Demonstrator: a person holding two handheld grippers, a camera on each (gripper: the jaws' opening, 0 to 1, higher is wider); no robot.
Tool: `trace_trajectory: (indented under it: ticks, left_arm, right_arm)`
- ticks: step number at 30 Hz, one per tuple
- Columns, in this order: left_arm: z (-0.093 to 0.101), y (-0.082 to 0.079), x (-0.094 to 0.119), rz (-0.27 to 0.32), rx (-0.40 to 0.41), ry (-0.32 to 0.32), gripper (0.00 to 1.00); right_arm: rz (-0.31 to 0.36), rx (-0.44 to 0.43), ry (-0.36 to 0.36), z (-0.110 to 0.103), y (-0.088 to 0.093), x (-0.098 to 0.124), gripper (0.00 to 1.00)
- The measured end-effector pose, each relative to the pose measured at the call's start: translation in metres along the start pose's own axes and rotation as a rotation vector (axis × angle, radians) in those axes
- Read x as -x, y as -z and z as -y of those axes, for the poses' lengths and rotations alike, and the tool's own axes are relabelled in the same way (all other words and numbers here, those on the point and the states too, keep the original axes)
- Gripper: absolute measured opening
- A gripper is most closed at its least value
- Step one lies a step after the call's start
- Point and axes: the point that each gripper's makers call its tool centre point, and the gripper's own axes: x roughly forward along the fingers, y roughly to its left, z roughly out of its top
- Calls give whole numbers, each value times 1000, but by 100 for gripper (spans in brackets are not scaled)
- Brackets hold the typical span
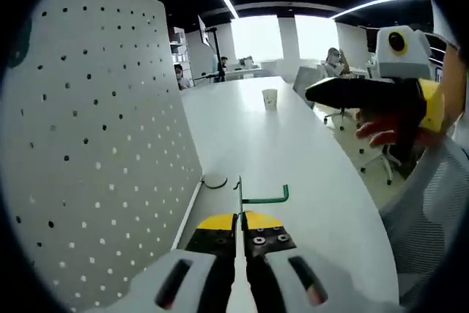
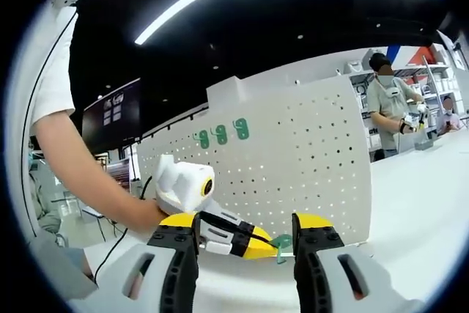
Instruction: Insert the hook assembly into the mounting plate slot until the hook locks in place.
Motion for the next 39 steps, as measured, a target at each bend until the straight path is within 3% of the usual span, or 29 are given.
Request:
trace_trajectory:
  ticks: [14, 21, 34, 39]
  left_arm:
    - [4, -27, 30, 126, 50, -29, 3]
    - [4, -46, 52, 222, 81, -45, 3]
    - [7, -69, 90, 371, 128, -134, 3]
    - [4, -73, 98, 401, 148, -167, 3]
  right_arm:
    - [0, 7, -14, -3, -2, -1, 48]
    - [13, -12, 0, 1, -3, 1, 48]
    - [28, -19, -7, -2, -7, 1, 46]
    - [25, -14, -12, -3, -6, 1, 46]
